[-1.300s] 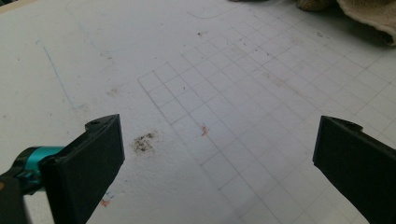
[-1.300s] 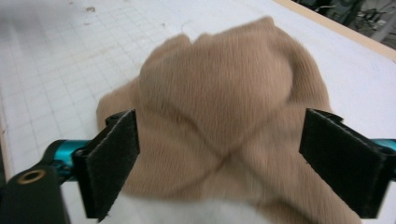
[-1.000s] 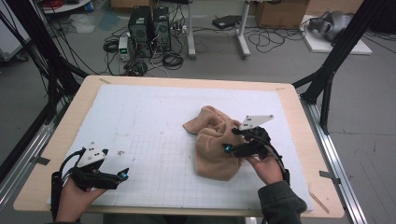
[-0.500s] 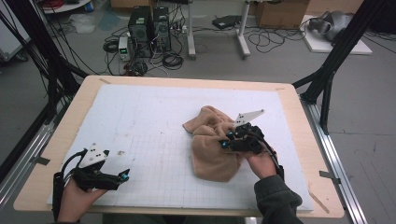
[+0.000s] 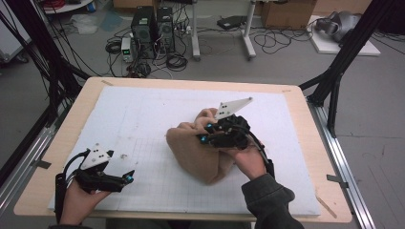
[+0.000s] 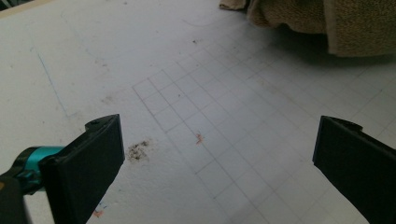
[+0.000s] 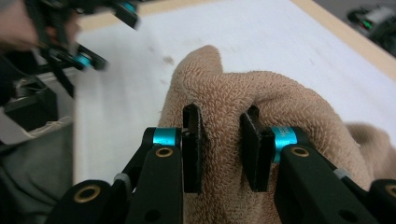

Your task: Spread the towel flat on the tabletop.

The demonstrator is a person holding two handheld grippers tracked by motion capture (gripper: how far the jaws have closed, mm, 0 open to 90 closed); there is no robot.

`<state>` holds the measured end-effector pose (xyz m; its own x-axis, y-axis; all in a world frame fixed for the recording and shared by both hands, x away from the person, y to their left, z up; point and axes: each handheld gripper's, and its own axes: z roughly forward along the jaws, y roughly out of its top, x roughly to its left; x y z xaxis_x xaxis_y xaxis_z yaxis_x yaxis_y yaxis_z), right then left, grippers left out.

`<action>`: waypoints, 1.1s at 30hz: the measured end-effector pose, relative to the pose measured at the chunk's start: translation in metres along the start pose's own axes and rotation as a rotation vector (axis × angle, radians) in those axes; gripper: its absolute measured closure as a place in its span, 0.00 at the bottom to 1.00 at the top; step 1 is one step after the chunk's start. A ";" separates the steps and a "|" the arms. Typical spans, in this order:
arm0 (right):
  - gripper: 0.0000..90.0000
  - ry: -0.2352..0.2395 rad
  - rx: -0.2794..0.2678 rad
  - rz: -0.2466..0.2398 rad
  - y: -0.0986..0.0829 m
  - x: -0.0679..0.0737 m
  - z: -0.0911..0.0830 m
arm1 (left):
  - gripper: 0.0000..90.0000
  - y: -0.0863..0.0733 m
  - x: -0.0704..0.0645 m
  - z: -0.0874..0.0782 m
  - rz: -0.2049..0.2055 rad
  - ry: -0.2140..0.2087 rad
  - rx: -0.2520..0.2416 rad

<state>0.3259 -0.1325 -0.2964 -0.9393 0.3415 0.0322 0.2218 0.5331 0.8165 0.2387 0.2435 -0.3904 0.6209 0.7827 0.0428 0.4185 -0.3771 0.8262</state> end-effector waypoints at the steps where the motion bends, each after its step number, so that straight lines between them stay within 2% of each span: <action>1: 0.81 0.000 0.000 0.000 0.000 0.000 0.000 | 0.03 0.000 0.000 0.000 0.000 0.000 0.000; 2: 0.81 0.028 -0.019 -0.015 0.011 0.009 0.005 | 0.03 0.000 0.000 -0.002 0.000 -0.001 -0.004; 3: 0.81 0.028 -0.019 -0.015 0.011 0.009 0.005 | 0.03 0.001 0.000 -0.003 0.001 -0.001 -0.011; 5: 0.80 0.066 -0.028 -0.024 0.017 0.017 0.014 | 0.03 0.001 0.000 -0.005 -0.003 -0.004 -0.019; 7: 0.80 0.079 -0.005 -0.052 0.018 0.024 0.028 | 0.03 0.000 -0.001 -0.005 -0.001 -0.011 -0.019; 8: 0.80 0.095 0.039 -0.052 0.010 0.028 0.047 | 0.03 -0.001 -0.001 -0.005 -0.001 -0.014 -0.017; 9: 0.80 0.094 0.071 -0.050 0.003 0.030 0.057 | 0.03 -0.001 -0.002 -0.004 -0.001 -0.018 -0.015; 10: 0.80 0.094 0.071 -0.050 0.003 0.030 0.057 | 0.03 -0.002 -0.002 -0.003 0.000 -0.019 -0.013; 11: 0.78 0.103 0.120 -0.029 -0.016 0.029 0.076 | 0.03 -0.002 -0.003 -0.003 -0.002 -0.022 -0.012; 12: 0.77 0.117 0.129 -0.014 -0.026 0.027 0.083 | 0.03 -0.002 -0.003 -0.002 -0.001 -0.026 -0.010; 13: 0.77 0.117 0.129 -0.014 -0.026 0.027 0.083 | 0.03 -0.002 -0.004 0.000 -0.001 -0.030 -0.010; 14: 0.74 0.124 0.127 0.001 -0.035 0.027 0.087 | 0.03 -0.002 -0.005 0.001 -0.002 -0.032 -0.009; 15: 0.71 0.121 0.124 0.017 -0.041 0.026 0.088 | 0.03 0.000 -0.005 0.002 0.010 -0.036 -0.002; 17: 0.59 0.139 0.098 0.030 -0.048 0.025 0.082 | 0.03 0.003 -0.007 0.006 0.016 -0.045 0.000; 18: 0.56 0.128 0.092 0.030 -0.048 0.025 0.077 | 0.03 0.005 -0.008 0.008 0.019 -0.049 0.004; 19: 0.53 0.123 0.087 0.028 -0.048 0.025 0.072 | 0.03 0.007 -0.009 0.011 0.022 -0.054 0.006; 20: 0.46 0.116 0.057 0.025 -0.047 0.026 0.058 | 0.03 0.009 -0.010 0.013 0.027 -0.061 0.008; 21: 0.46 0.116 0.057 0.025 -0.047 0.026 0.058 | 0.03 0.011 -0.011 0.016 0.034 -0.068 0.011; 23: 0.46 0.093 0.039 0.007 -0.046 0.026 0.043 | 0.03 0.017 -0.013 0.022 0.045 -0.083 0.013; 25: 0.45 0.047 0.048 -0.004 -0.048 0.023 0.030 | 0.03 0.024 -0.015 0.028 0.053 -0.100 0.015; 27: 0.44 0.032 0.060 0.014 -0.053 0.018 0.022 | 0.03 0.032 -0.017 0.034 0.060 -0.114 0.014; 30: 0.44 0.013 0.079 0.033 -0.063 0.013 0.019 | 0.07 0.042 -0.017 0.042 0.061 -0.139 0.003; 33: 0.46 -0.012 0.112 0.029 -0.074 0.009 0.025 | 0.09 0.048 -0.016 0.050 0.065 -0.164 0.000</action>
<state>0.3076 -0.1494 -0.3708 -0.9292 0.3664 0.0472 0.2768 0.6057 0.7460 0.2818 0.1879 -0.3801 0.7460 0.6659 0.0039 0.3743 -0.4242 0.8246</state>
